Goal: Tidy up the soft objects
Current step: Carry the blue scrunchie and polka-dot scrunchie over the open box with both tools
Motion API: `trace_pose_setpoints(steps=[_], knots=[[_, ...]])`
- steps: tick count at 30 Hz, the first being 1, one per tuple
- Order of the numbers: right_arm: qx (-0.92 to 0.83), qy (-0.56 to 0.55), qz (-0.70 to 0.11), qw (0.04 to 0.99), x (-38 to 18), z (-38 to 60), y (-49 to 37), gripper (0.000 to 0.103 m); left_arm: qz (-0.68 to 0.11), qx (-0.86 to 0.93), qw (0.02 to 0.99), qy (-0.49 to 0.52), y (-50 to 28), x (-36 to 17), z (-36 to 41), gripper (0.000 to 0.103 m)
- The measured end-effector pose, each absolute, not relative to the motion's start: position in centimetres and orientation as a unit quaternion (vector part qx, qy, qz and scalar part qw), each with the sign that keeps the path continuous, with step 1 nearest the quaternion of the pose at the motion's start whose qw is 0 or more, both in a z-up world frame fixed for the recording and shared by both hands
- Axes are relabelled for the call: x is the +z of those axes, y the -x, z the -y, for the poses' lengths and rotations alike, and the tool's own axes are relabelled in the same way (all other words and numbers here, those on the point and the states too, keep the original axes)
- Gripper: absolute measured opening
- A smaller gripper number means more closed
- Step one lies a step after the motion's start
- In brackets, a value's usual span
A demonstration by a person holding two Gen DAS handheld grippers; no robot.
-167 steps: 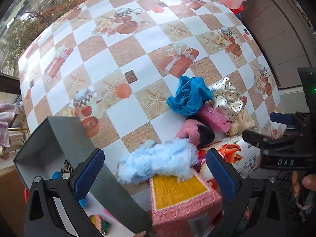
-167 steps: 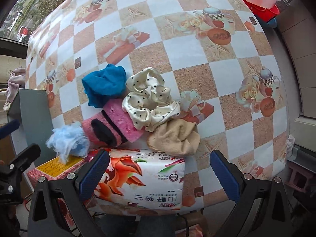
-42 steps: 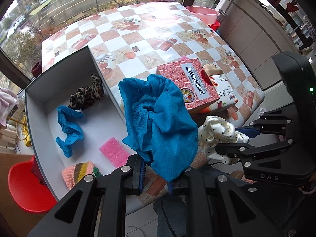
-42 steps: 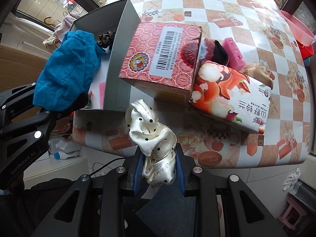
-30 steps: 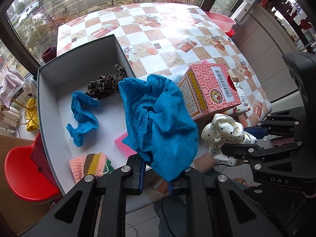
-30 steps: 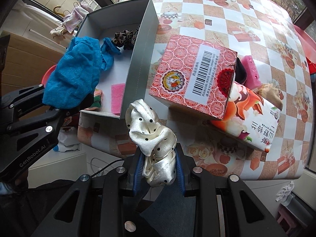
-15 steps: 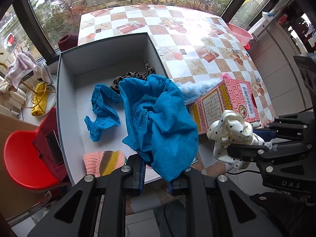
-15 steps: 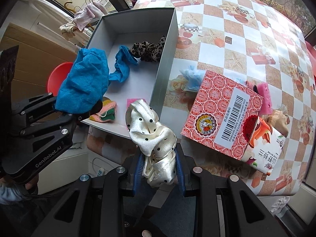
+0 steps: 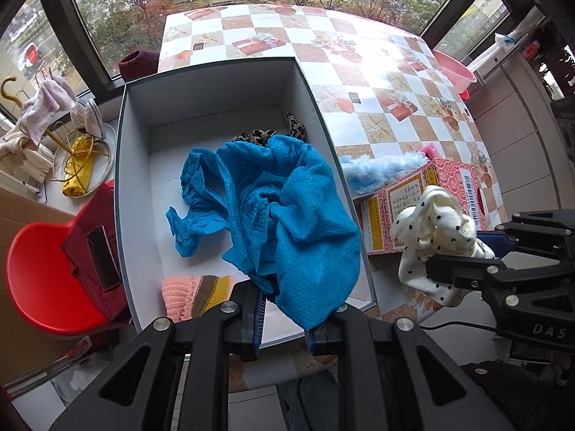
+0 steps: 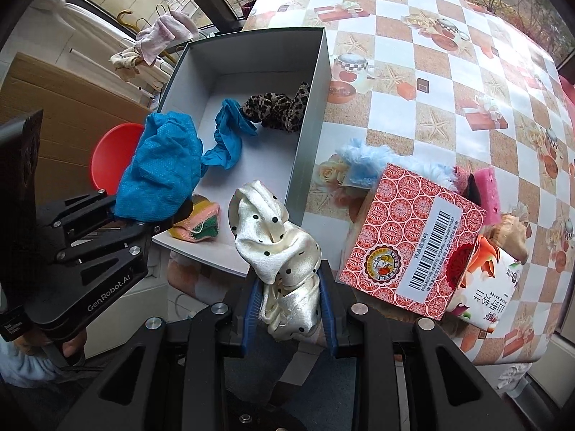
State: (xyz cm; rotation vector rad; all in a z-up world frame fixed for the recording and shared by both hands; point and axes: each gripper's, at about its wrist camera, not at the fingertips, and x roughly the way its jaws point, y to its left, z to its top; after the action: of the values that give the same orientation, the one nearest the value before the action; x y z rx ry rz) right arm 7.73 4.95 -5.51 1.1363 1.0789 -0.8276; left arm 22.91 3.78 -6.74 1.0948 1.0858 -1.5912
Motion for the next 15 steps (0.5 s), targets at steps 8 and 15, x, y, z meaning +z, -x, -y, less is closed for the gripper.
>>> trace_pose_setpoints(steps=[8,15], knots=[[-0.361,-0.494,-0.467,0.638,-5.2,-3.2,-8.3,0.031,-0.432,-0.643,0.459,-0.435,-23.6,-6.1,-2.1,0.019],[-0.362,-0.481,-0.461,0.651,-4.4,-0.7,-9.3,0.031,-0.433,-0.634,0.484,-0.42,-25.4,-5.4,0.3,0.019]])
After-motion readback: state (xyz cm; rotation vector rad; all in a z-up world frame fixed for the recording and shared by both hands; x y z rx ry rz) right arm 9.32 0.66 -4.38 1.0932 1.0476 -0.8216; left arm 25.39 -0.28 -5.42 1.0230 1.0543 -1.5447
